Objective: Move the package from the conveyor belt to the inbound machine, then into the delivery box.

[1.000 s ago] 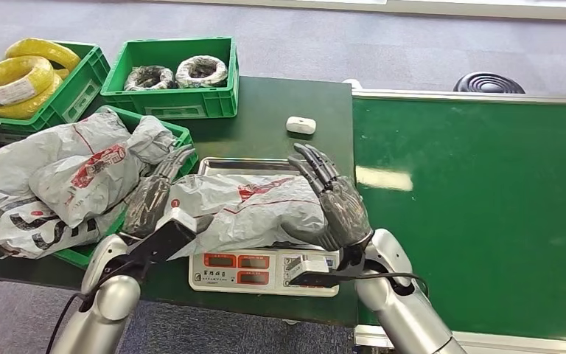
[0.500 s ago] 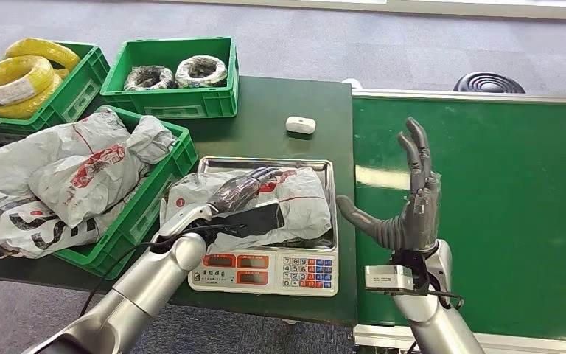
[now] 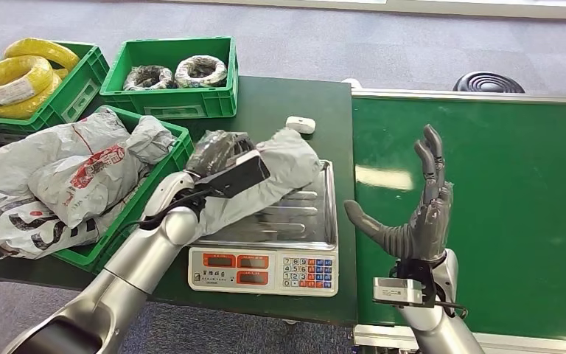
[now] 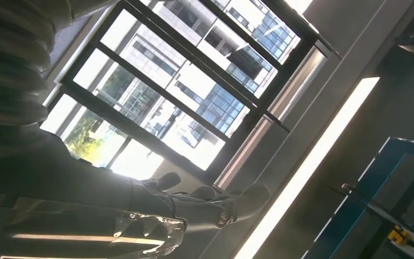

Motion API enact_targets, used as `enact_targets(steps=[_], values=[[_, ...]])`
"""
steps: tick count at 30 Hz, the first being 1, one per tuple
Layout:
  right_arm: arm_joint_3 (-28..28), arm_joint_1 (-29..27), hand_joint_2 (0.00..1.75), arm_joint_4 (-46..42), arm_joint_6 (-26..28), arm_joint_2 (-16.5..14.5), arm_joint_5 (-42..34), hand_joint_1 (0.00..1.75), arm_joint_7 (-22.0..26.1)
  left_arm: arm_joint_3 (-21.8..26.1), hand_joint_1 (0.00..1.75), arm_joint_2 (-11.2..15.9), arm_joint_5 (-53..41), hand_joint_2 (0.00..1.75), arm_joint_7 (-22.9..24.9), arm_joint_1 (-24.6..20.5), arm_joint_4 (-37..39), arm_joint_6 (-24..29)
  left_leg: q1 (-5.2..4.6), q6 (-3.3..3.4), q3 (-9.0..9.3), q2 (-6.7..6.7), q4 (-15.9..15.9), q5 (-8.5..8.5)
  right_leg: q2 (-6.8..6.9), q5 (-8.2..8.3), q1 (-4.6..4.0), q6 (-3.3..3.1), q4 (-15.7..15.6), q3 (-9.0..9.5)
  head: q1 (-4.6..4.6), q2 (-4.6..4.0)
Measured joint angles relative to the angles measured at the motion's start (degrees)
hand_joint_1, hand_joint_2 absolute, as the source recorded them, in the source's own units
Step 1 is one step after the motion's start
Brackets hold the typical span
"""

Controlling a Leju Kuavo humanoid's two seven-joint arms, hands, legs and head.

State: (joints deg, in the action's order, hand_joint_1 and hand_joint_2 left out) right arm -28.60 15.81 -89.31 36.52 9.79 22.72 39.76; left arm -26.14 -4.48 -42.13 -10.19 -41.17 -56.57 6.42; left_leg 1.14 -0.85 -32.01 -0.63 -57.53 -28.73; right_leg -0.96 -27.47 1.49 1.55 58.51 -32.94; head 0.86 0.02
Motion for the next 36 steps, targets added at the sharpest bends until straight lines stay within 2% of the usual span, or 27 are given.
enact_targets(steps=[6, 11, 16, 20, 24, 27, 29, 30, 33, 34, 36], values=[[0.0, -1.6, 1.75, 0.0, 2.0, -0.2, 0.7, 0.00, 0.0, 6.5, 1.75, 1.0, 4.0, 1.75, -1.6, -0.9, -10.2, 8.7, 0.01, 0.00, -0.01, 0.00, 0.0, 0.00, 0.00, 0.00, -0.01, 0.00, 0.0, 0.00, 0.00, 0.00], [0.4, -4.7, 1.75, -0.5, 2.9, -0.1, 1.4, 0.00, 0.0, 13.5, 1.75, 4.0, 6.9, 1.75, 0.8, -1.7, -18.4, 13.6, 0.02, -0.01, -0.01, 0.02, 0.0, 0.00, -0.01, -0.01, -0.02, -0.01, 0.0, -0.02, 0.01, 0.00], [0.7, -6.7, 1.75, -0.7, 3.0, -0.4, 2.4, 0.00, 0.0, 21.7, 1.75, 8.4, 6.8, 1.75, 3.3, -2.1, -18.3, 16.8, 0.03, -0.01, 0.02, 0.08, 0.0, 0.00, -0.06, -0.03, -0.03, -0.04, 0.1, -0.02, 0.00, 0.00], [1.0, -7.4, 1.75, -0.7, 3.0, -1.0, 3.2, 0.00, -0.1, 28.9, 1.75, 12.7, 3.5, 1.75, 5.1, -2.4, -12.8, 17.0, 0.03, -0.03, 0.05, 0.15, 0.0, 0.01, -0.10, -0.03, -0.03, -0.04, 0.1, -0.03, -0.02, 0.00], [1.3, -7.8, 1.75, -0.8, 2.9, -1.7, 4.4, 0.00, -1.1, 34.6, 1.75, 17.4, -3.4, 1.75, 7.9, -3.4, -3.5, 13.2, 0.04, -0.04, 0.06, 0.25, 0.1, 0.02, -0.19, -0.04, -0.04, -0.05, 0.1, -0.07, -0.02, 0.00], [1.7, -8.0, 1.75, -0.8, 2.7, -2.0, 5.0, 0.00, -2.0, 36.5, 1.75, 20.7, -6.2, 1.75, 8.1, -3.9, 3.7, 3.7, 0.04, -0.04, 0.04, 0.24, 0.1, 0.02, -0.18, -0.04, -0.04, -0.06, 0.1, -0.07, -0.02, 0.00], [1.9, -8.1, 1.75, -0.8, 2.6, -2.1, 4.9, 0.00, -2.2, 37.3, 1.73, 21.9, -4.8, 1.75, 5.2, -3.8, 7.6, -4.7, 0.03, -0.04, 0.02, 0.24, 0.0, 0.02, -0.18, -0.04, -0.03, -0.06, 0.1, -0.07, -0.02, 0.00], [2.1, -8.1, 1.75, -0.8, 2.4, -2.1, 4.6, 0.00, -2.3, 37.7, 1.54, 22.3, -3.5, 1.75, 3.0, -3.7, 9.4, -8.9, 0.03, -0.04, 0.01, 0.24, 0.0, 0.02, -0.18, -0.04, -0.02, -0.05, 0.1, -0.07, -0.03, 0.00], [2.5, -8.1, 1.75, -0.7, 1.4, -2.1, 3.3, 0.00, -1.8, 39.1, 0.25, 22.8, 1.8, 1.75, -3.6, -2.7, 12.8, -16.4, 0.01, -0.03, 0.00, 0.22, 0.0, 0.01, -0.18, -0.04, -0.01, -0.05, 0.1, -0.07, -0.03, 0.00], [2.6, -8.1, 1.75, -0.7, 1.2, -2.1, 3.0, 0.00, -1.6, 39.8, 0.00, 22.8, 3.8, 1.75, -5.3, -2.3, 13.3, -17.3, 0.01, -0.03, 0.00, 0.22, 0.0, 0.01, -0.18, -0.04, -0.01, -0.05, 0.1, -0.08, -0.02, 0.00], [2.8, -8.3, 1.75, -0.8, 0.9, -2.1, 2.9, 0.00, -1.1, 41.2, 0.00, 22.5, 8.0, 1.75, -7.5, -1.2, 13.1, -17.9, 0.01, -0.04, 0.01, 0.22, 0.0, 0.01, -0.19, -0.04, -0.01, -0.05, 0.0, -0.10, -0.02, 0.00]])
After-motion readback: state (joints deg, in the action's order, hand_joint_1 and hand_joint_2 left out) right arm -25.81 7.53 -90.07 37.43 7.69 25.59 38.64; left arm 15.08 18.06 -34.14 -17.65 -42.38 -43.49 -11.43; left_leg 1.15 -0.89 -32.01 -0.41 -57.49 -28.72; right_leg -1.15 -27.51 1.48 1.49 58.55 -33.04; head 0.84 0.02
